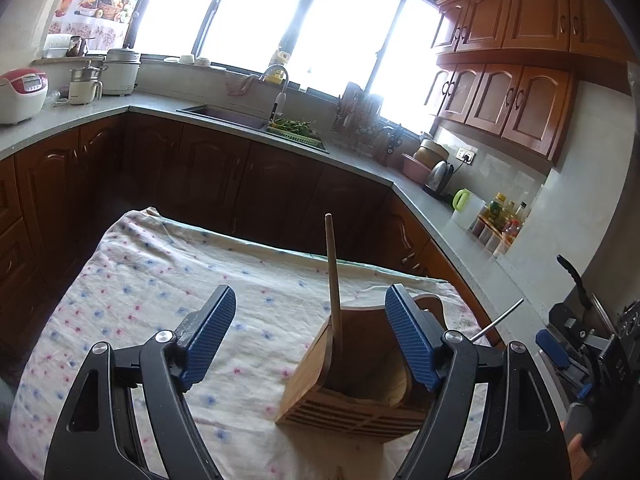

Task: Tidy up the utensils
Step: 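Lower both chopsticks into the holder slots and open both tools, then close the left tool on metal chopsticks while the right tool reaches for wooden chopsticks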

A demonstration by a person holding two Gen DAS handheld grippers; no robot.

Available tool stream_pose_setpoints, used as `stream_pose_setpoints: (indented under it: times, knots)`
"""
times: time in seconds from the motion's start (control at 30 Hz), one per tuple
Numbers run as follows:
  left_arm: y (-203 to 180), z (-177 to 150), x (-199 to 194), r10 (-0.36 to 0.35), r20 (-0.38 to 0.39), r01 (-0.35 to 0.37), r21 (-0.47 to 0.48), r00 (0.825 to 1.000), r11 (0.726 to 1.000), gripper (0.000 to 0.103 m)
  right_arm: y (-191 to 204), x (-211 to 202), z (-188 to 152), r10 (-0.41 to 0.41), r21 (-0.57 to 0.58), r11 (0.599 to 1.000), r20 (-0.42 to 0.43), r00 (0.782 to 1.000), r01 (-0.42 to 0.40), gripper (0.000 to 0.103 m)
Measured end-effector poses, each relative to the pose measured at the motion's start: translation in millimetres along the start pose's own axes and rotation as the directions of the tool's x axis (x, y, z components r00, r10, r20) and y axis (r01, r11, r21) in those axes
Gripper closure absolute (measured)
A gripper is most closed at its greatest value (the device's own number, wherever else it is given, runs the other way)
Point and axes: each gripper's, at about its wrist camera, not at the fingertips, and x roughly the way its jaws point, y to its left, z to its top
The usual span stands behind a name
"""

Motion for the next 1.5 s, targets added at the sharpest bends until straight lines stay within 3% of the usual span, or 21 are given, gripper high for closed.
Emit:
stream_pose_setpoints:
  times: [0.1, 0.73, 1.1, 1.37, 1.5]
  knots:
    - [3.6, -7.6, -18.1, 0.015, 0.002, -0.015, 0.0, 1.0, 1.0, 0.014, 1.6, -16.6, -6.7, 0.01, -0.012, 1.0, 0.001, 1.0, -0.01, 0.006]
    - [15.7, -83.9, -100.7, -0.002, -0.114, 0.0, -0.014, 0.993, 1.0, 0.014, -6.2, -123.5, -67.5, -0.038, -0.04, 0.999, -0.034, 0.999, 0.037, 0.002]
    - [8.9, -119.5, -101.7, 0.009, -0.199, -0.007, 0.012, 0.98, 1.0, 0.014, -19.6, -130.7, -105.1, -0.096, -0.047, 0.995, -0.115, 0.989, 0.091, 0.002]
    - [2.5, -128.7, -87.0, 0.042, -0.252, -0.031, 0.051, 0.967, 0.998, 0.014, -24.6, -126.9, -114.5, -0.129, -0.066, 0.99, -0.137, 0.982, 0.121, 0.003]
    - [-4.5, -131.3, -76.6, 0.051, -0.277, -0.028, 0.087, 0.96, 0.996, 0.017, -24.2, -119.8, -114.8, -0.14, -0.079, 0.988, -0.155, 0.978, 0.129, 0.015]
